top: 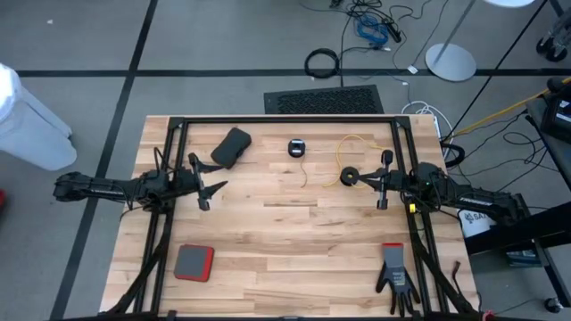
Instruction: Coil cords
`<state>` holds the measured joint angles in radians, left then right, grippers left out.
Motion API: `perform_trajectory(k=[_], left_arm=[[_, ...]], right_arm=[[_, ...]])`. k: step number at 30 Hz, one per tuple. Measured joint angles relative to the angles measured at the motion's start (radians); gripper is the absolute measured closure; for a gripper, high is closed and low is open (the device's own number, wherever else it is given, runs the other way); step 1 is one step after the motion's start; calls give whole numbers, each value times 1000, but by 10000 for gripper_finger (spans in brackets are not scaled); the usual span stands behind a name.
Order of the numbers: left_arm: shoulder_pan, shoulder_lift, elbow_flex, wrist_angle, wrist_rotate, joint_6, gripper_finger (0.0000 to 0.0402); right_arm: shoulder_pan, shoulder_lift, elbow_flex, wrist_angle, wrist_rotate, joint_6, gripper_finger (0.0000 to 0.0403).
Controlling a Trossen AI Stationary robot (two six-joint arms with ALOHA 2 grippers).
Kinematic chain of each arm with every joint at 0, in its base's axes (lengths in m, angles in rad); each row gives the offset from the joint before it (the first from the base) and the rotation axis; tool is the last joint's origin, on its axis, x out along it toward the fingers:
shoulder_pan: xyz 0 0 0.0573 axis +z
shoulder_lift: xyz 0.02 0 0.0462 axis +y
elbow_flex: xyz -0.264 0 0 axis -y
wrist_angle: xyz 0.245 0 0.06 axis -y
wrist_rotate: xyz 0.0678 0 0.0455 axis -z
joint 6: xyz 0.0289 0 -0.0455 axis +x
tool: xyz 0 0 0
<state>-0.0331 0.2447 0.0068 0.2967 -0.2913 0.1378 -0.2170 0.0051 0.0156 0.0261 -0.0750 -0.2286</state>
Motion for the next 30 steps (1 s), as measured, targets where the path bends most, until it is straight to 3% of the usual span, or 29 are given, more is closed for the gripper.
perform_trajectory(k=[30], left_arm=[[0, 0, 0, 20, 0, 0, 158]], right_arm=[[0, 0, 0, 0, 0, 0, 403]])
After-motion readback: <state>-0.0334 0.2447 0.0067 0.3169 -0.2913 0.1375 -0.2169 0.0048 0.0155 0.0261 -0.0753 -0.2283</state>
